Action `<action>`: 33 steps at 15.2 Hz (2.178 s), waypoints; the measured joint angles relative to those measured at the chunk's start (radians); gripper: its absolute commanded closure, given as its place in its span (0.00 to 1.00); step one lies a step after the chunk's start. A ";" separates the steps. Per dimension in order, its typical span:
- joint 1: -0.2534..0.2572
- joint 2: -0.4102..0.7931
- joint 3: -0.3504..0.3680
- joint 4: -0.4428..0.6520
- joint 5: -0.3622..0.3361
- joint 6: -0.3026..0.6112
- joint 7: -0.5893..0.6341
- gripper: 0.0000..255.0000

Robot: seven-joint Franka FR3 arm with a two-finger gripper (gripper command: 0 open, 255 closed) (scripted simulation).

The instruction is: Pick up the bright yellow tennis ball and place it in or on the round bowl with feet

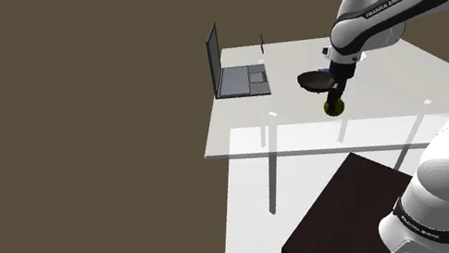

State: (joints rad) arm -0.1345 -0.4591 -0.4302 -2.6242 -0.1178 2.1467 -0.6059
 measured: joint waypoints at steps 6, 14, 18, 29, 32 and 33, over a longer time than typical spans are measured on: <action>0.000 -0.037 0.019 0.057 0.002 -0.093 0.014 1.00; -0.003 -0.082 0.041 0.132 0.003 -0.212 0.025 1.00; -0.002 -0.092 0.048 0.178 0.006 -0.268 0.028 1.00; 0.033 0.321 -0.110 0.566 0.128 -0.270 -0.184 1.00; 0.020 0.452 -0.144 0.704 0.194 -0.300 -0.257 1.00; 0.010 0.504 -0.155 0.760 0.222 -0.314 -0.285 1.00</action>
State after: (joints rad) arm -0.1241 0.0454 -0.5849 -1.8639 0.1041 1.8326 -0.8905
